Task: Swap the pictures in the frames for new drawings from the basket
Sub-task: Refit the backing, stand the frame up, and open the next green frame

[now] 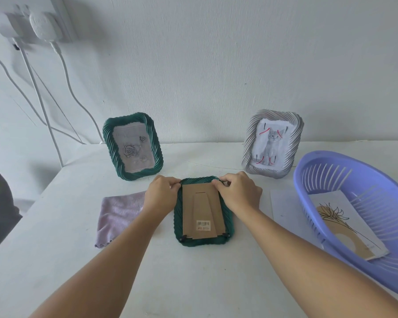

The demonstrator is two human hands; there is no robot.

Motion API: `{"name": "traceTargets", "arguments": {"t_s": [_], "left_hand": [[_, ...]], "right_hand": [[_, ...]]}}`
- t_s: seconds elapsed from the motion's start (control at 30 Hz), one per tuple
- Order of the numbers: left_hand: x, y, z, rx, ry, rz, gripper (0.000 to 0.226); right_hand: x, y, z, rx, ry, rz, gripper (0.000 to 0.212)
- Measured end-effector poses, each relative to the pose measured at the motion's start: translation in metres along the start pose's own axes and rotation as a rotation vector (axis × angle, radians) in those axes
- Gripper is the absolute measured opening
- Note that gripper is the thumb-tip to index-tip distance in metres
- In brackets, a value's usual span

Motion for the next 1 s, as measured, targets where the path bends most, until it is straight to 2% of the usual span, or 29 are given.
{"name": "traceTargets", "arguments": {"t_s": [0.17, 0.33, 0.57, 0.67, 0.8, 0.9, 1.0], "left_hand": [[0.000, 0.000, 0.002, -0.008, 0.010, 0.005, 0.026], [0.001, -0.001, 0.003, -0.015, 0.008, 0.007, 0.026], [0.004, -0.003, 0.004, -0.009, -0.006, -0.016, 0.027], [0.011, -0.008, 0.009, 0.032, -0.026, -0.046, 0.036], [0.034, -0.022, 0.013, -0.042, 0.024, -0.106, 0.062], [0.049, -0.027, 0.004, -0.018, 0.000, -0.179, 0.064], [0.054, -0.025, -0.001, 0.037, -0.009, -0.172, 0.063]], "right_hand": [[-0.001, 0.000, -0.002, 0.019, 0.018, 0.011, 0.027], [-0.006, 0.000, 0.001, -0.001, 0.011, -0.051, 0.020], [-0.010, 0.001, 0.007, -0.012, -0.054, -0.088, 0.025], [-0.004, -0.002, 0.007, -0.020, -0.094, -0.115, 0.020], [0.017, -0.018, 0.011, 0.037, -0.162, -0.111, 0.039], [0.031, -0.017, 0.016, 0.004, -0.206, -0.124, 0.053], [0.033, -0.012, 0.018, -0.048, -0.201, -0.121, 0.056]]}}
Point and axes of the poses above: each hand's wrist, its own x-axis away from the middle knuckle, its own y-axis out of the palm, z = x × y, the point moved 5 cm from there along -x, towards the middle knuckle, and after that the axes turned 1 degree about x, right-handed, at the moved point
